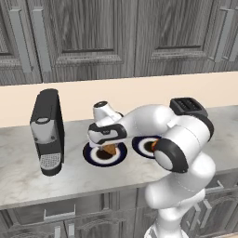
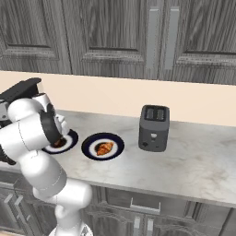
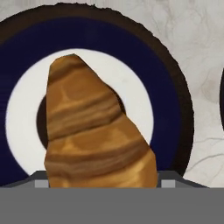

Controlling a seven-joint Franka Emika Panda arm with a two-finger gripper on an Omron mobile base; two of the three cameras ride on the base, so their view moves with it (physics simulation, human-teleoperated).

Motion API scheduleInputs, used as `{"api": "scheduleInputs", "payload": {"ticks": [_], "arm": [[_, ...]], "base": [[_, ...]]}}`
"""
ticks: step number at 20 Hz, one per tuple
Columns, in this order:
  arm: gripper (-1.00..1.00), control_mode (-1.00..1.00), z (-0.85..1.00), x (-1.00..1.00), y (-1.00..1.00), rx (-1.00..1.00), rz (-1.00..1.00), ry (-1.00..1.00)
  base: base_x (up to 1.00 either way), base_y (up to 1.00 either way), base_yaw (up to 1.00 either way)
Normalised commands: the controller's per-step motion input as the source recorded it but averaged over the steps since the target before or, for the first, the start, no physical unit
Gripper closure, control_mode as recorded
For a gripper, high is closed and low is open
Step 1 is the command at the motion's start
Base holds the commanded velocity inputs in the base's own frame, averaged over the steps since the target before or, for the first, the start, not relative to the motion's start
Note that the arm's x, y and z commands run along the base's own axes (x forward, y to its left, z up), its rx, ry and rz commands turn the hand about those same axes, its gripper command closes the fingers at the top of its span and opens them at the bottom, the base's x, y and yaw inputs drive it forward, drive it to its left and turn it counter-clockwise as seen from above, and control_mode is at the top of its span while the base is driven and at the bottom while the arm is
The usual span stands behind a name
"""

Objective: Place the pastries on the plates.

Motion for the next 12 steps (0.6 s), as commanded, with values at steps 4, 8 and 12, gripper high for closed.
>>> {"api": "scheduleInputs", "payload": {"ticks": [4,8,12], "arm": [[-1.00,-1.00,0.00,0.00,0.01,0.00,0.00,0.00],[-1.00,-1.00,0.15,0.00,0.00,0.00,0.00,0.00],[-1.00,-1.00,0.29,0.00,0.02,0.00,0.00,-0.01]], "base": [[0.00,0.00,0.00],[0.00,0.00,0.00],[0.00,0.00,0.00]]}}
